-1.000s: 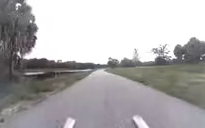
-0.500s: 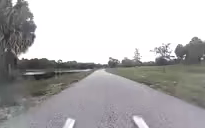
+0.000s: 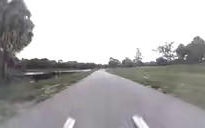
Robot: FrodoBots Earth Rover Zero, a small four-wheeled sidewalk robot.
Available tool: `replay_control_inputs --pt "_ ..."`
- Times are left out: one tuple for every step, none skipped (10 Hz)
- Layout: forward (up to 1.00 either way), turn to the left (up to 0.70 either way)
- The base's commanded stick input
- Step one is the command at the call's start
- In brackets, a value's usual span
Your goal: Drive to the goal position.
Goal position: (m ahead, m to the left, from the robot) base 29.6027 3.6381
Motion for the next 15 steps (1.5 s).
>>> replay_control_inputs --pt "0.85 0.00" --pt "0.85 0.00" --pt "0.85 0.00" --pt "0.85 0.00" --pt "0.85 0.00" --pt "0.85 0.00" --pt "0.85 0.00" --pt "0.85 0.00" --pt "0.85 0.00" --pt "0.85 0.00" --pt "0.85 0.00" --pt "0.85 0.00" --pt "0.85 0.00" --pt "0.85 0.00" --pt "0.85 0.00"
